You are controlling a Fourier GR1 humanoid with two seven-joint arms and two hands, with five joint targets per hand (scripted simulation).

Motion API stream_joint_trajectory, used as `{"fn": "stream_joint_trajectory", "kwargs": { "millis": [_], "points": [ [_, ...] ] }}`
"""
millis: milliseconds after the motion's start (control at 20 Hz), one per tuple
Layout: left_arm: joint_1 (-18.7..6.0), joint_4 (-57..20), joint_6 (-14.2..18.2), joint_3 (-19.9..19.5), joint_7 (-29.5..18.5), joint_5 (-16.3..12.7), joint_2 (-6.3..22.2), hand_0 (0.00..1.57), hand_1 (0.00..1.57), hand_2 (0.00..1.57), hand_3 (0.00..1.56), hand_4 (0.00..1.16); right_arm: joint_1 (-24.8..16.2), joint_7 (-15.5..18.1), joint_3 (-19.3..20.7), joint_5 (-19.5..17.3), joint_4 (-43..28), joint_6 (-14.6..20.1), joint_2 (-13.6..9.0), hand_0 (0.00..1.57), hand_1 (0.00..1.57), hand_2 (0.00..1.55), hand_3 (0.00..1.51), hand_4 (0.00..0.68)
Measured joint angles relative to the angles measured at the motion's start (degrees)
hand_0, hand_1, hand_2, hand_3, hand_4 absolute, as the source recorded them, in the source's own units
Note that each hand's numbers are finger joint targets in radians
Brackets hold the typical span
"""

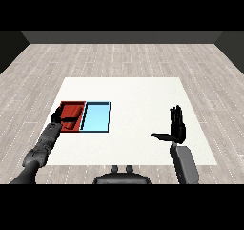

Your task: Pick the red can and put it in the red box

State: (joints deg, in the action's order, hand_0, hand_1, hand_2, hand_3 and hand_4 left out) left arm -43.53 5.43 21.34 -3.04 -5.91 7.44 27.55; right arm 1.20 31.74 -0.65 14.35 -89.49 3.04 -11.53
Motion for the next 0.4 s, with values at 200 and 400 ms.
{"fn": "stream_joint_trajectory", "kwargs": {
  "millis": [200, 400],
  "points": [
    [0.41, 7.33, -0.01, -7.32, -11.49, -7.48, -1.29, 0.0, 0.0, 0.0, 0.0, 0.0, -0.36, -0.24, -0.46, 0.21, -0.92, -0.69, -0.07, 0.0, 0.0, 0.0, 0.0, 0.0],
    [1.21, 15.69, -3.72, -11.52, -23.74, -12.83, -4.88, 0.0, 0.0, 0.0, 0.0, 0.0, -1.07, -0.03, -0.66, 0.76, -1.42, -1.58, 0.01, 0.0, 0.0, 0.0, 0.0, 0.0]
  ]
}}
